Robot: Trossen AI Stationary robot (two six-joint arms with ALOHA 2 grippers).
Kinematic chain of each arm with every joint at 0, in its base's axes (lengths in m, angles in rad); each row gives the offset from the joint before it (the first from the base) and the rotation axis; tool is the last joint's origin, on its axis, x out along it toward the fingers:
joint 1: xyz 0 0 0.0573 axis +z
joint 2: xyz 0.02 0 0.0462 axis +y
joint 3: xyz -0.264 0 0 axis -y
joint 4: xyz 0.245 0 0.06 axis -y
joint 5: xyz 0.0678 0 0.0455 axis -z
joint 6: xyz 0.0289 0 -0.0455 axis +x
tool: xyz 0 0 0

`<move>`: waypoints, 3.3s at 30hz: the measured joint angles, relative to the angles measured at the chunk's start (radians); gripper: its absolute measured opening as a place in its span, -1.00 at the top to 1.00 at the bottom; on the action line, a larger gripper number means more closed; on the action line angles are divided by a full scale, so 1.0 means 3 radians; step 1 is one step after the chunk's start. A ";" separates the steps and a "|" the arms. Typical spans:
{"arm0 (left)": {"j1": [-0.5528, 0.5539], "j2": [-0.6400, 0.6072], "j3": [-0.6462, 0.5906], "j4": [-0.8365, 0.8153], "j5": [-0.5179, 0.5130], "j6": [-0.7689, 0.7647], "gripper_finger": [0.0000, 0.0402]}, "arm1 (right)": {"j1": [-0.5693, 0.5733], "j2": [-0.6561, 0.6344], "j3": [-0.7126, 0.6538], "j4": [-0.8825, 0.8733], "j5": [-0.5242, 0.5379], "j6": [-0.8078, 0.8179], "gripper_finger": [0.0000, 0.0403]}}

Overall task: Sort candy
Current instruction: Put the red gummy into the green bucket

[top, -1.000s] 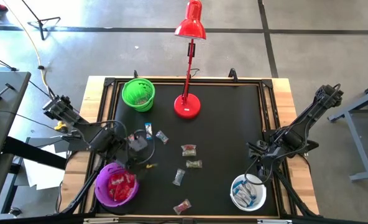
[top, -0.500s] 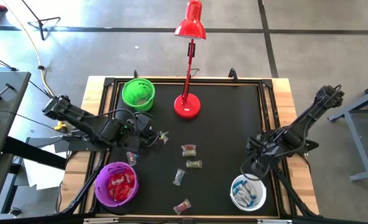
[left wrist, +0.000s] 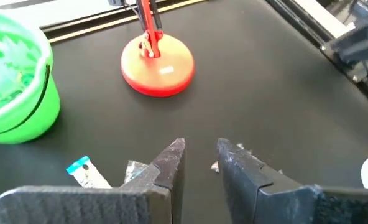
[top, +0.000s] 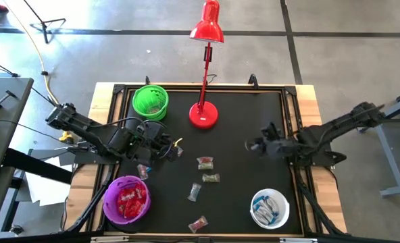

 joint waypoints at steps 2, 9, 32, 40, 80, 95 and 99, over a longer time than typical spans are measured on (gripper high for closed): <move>-0.0036 -0.0058 -0.0001 -0.0088 0.0004 0.0068 0.62 | -0.0200 0.0079 0.0000 0.0423 -0.0088 -0.0156 0.05; -0.0193 -0.0470 0.0000 -0.0566 -0.0020 0.0166 0.62 | -0.0655 0.0595 0.0245 0.1477 -0.0175 -0.0648 0.05; -0.0559 -0.1325 0.0000 -0.1405 -0.0576 0.0591 0.62 | -0.1010 0.3657 0.3173 0.0920 -0.0299 -0.0142 0.05; -0.0559 -0.1515 0.0000 -0.1433 -0.0786 0.0745 0.62 | -0.1154 0.4350 0.4146 0.0561 -0.0872 -0.0760 0.05; -0.0558 -0.2230 0.0000 -0.1437 -0.1042 0.2270 0.62 | -0.1327 0.5354 0.5133 0.0905 -0.1235 0.0631 0.05; -0.0558 -0.2288 0.0000 -0.1439 -0.1035 0.2359 0.62 | -0.1270 0.5355 0.5133 0.0542 -0.1392 0.0807 0.05; -0.0558 -0.2291 0.0000 -0.1439 -0.1035 0.2370 0.62 | -0.1226 0.5355 0.5133 0.0453 -0.1401 0.0881 0.05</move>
